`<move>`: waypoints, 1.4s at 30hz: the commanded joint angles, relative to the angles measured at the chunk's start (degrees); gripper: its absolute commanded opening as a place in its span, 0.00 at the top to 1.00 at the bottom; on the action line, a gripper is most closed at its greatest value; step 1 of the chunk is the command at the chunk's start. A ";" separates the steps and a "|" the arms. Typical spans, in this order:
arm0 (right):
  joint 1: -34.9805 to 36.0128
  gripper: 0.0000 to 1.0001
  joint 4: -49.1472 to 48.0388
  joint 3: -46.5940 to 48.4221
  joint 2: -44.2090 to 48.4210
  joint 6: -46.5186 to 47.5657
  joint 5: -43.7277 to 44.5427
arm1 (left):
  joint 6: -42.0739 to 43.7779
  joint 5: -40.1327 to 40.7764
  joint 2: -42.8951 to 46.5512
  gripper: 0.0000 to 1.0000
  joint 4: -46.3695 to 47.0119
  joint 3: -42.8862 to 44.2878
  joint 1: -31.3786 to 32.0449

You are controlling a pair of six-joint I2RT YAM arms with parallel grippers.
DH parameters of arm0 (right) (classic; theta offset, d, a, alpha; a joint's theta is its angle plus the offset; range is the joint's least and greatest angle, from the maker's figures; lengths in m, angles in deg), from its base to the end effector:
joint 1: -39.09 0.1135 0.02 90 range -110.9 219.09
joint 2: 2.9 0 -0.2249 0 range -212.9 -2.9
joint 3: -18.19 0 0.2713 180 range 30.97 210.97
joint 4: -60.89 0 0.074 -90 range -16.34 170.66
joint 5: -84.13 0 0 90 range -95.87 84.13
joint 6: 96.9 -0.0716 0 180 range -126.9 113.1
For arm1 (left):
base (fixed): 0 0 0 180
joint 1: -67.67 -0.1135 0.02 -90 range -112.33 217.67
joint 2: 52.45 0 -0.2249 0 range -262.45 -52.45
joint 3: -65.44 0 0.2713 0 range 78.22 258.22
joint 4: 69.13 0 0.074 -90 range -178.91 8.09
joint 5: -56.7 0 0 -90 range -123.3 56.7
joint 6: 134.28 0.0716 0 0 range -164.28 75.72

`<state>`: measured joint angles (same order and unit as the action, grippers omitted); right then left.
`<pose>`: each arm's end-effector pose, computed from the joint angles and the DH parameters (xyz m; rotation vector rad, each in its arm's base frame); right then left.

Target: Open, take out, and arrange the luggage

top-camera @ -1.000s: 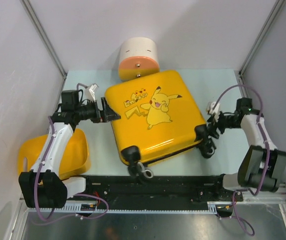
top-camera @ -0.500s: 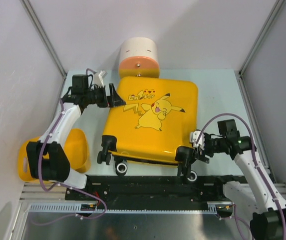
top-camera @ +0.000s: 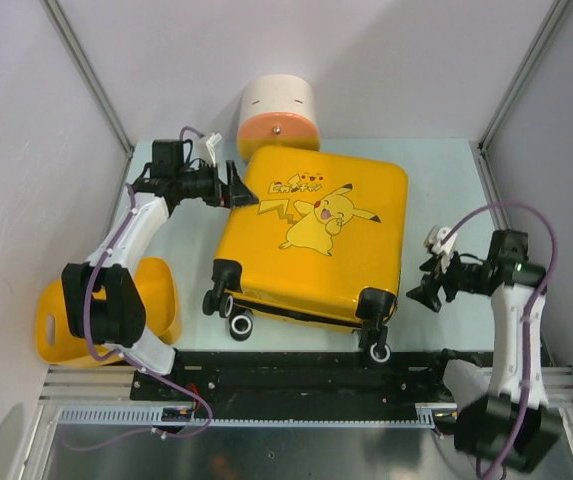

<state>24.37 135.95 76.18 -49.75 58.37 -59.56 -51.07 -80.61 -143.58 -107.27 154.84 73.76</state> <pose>0.1922 0.0092 0.2254 -1.1522 1.8467 0.5164 0.3819 -0.0937 0.2516 0.4282 2.1572 -1.0508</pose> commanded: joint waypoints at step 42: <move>9.54 0.74 -9.19 -9.53 -1.67 -0.41 2.00 | 6.00 -4.11 7.55 0.02 -1.88 -2.97 -0.11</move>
<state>34.65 132.93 67.44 -51.65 61.56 -58.12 -47.68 -80.48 -138.64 -108.23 152.02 73.65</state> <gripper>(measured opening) 0.295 0.980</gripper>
